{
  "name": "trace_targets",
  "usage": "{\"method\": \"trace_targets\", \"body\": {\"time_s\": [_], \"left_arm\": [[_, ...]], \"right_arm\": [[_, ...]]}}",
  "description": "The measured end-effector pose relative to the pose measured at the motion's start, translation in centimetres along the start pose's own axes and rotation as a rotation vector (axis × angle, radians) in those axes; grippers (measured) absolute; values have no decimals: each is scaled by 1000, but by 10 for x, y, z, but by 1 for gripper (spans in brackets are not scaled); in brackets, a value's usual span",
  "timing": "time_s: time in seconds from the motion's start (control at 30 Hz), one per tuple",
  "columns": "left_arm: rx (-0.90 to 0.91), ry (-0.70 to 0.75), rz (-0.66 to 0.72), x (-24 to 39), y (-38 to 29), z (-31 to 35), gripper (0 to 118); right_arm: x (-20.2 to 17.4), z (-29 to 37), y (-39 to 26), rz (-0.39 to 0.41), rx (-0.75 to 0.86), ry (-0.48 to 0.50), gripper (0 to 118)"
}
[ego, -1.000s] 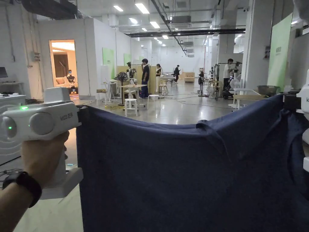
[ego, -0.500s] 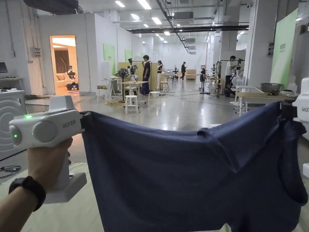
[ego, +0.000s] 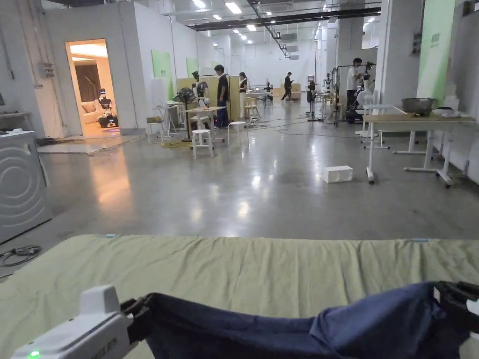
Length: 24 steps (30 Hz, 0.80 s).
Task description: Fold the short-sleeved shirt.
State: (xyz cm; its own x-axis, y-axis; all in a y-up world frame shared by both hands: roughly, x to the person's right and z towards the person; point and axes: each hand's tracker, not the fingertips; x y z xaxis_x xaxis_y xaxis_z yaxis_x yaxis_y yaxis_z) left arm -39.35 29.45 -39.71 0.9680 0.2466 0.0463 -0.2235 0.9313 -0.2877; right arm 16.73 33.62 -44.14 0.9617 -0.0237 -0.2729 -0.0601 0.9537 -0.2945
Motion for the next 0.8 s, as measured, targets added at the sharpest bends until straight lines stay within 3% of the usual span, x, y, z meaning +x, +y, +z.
{"method": "trace_targets", "body": {"time_s": [0.17, 0.3, 0.47, 0.5, 0.8], "left_arm": [[-73, -15, 16, -1, -77, 95, 8], [-95, 14, 52, -12, -130, 155, 8], [-207, 78, 125, -32, -171, 188, 8], [-198, 54, 90, -43, -177, 189, 8], [-357, 70, 80, -47, -215, 182, 8]], "right_arm": [[-7, 83, -80, -30, -56, -16, 8], [-2, 135, -136, -142, -140, -61, 8], [-10, 177, -194, -133, -234, -46, 8], [-11, 180, -202, -153, -249, -51, 8], [-14, 166, -247, -185, -408, -57, 7]]}}
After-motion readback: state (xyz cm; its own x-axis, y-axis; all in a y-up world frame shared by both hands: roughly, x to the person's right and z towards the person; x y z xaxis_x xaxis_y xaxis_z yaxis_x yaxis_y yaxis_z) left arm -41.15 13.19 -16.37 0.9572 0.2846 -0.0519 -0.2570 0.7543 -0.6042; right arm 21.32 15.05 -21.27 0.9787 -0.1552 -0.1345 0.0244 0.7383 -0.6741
